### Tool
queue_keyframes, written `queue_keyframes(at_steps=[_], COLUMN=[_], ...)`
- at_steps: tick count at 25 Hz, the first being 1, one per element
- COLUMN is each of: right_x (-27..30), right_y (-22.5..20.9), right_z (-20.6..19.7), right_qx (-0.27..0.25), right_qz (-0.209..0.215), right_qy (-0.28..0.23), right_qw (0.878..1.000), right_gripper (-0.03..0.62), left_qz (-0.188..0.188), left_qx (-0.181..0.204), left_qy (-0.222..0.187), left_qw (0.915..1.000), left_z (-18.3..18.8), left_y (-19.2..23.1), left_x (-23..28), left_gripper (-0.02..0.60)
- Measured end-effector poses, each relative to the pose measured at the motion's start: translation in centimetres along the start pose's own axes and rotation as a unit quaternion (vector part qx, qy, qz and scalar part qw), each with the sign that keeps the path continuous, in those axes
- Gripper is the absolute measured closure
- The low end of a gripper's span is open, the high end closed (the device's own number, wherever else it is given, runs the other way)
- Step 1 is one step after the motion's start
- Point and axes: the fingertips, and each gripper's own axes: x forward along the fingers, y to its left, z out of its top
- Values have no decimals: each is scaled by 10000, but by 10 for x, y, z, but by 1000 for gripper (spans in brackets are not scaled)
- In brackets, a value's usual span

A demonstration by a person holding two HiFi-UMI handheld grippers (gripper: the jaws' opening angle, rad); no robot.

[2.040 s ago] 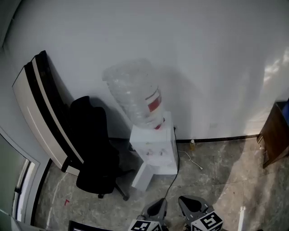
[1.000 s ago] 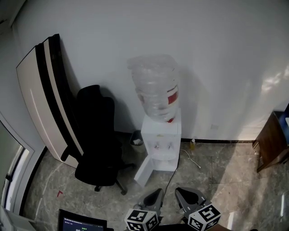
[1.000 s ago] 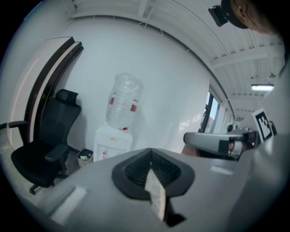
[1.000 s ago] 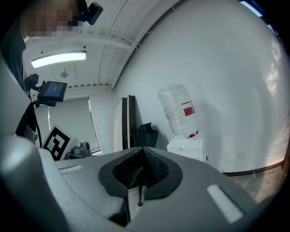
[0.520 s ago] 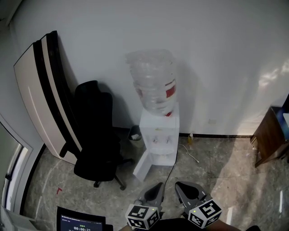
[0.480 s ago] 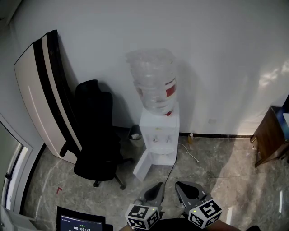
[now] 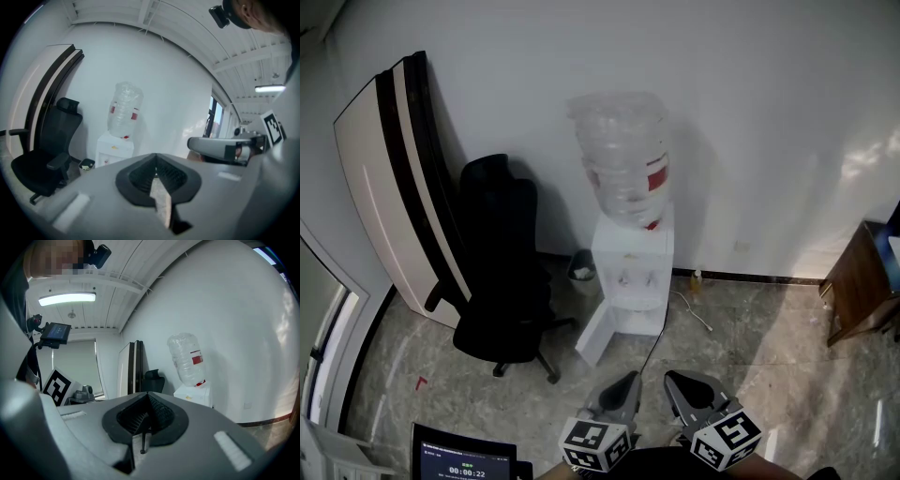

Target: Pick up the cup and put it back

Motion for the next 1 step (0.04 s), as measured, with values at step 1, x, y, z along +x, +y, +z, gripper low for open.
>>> queue_keyframes(at_steps=[1], right_x=[0], right_y=[0], right_z=[1], right_qx=[-18], right_qz=[0], right_qy=[-13], right_qw=[10000], right_gripper=[587], left_qz=[-2], left_qx=[3], left_qy=[-3], left_qw=[10000], left_z=[0], left_y=[0], left_x=[0], left_gripper=[578])
